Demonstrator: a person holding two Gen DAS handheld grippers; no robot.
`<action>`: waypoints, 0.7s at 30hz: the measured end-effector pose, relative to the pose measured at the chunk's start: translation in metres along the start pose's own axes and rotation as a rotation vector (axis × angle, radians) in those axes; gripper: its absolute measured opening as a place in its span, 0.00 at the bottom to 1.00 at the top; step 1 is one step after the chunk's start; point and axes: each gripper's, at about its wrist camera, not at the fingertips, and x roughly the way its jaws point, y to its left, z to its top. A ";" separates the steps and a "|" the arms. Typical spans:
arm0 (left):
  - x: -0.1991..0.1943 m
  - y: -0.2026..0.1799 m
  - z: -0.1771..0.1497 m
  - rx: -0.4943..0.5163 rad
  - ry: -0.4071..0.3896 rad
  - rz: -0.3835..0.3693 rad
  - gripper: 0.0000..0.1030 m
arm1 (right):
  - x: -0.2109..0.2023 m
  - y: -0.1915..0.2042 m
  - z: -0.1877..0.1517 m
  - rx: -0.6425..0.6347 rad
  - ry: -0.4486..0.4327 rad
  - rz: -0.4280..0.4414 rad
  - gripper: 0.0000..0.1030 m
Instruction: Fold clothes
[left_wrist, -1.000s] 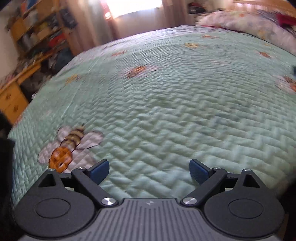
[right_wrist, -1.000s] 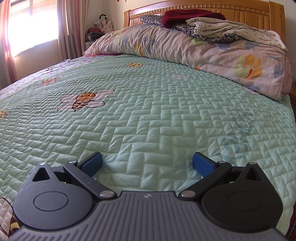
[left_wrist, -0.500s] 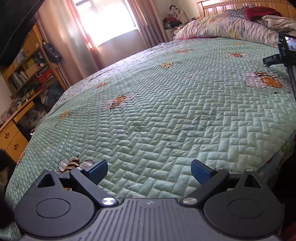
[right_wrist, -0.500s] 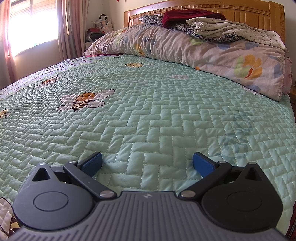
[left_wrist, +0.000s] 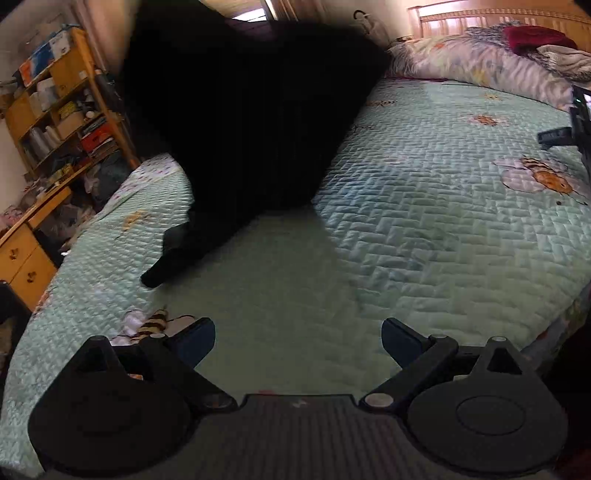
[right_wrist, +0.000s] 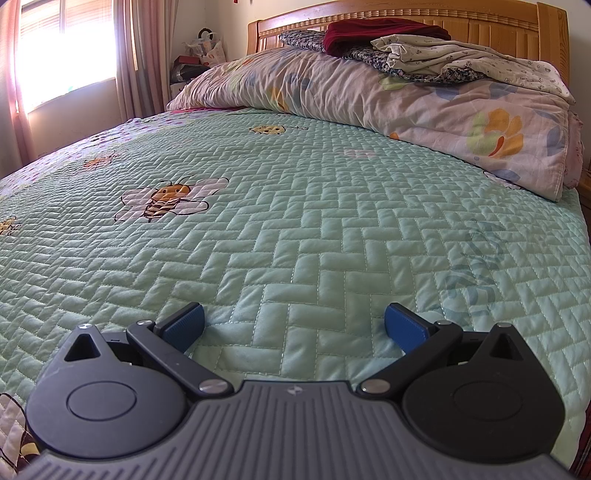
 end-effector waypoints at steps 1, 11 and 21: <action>-0.002 0.002 0.001 -0.008 -0.001 0.006 0.94 | 0.000 0.000 0.000 0.000 0.000 0.000 1.00; -0.006 0.015 0.032 -0.088 0.065 0.013 0.95 | 0.000 0.000 0.000 0.001 0.000 0.000 1.00; -0.009 0.015 0.096 -0.156 0.070 0.037 0.95 | 0.000 0.000 0.000 0.000 0.000 0.000 1.00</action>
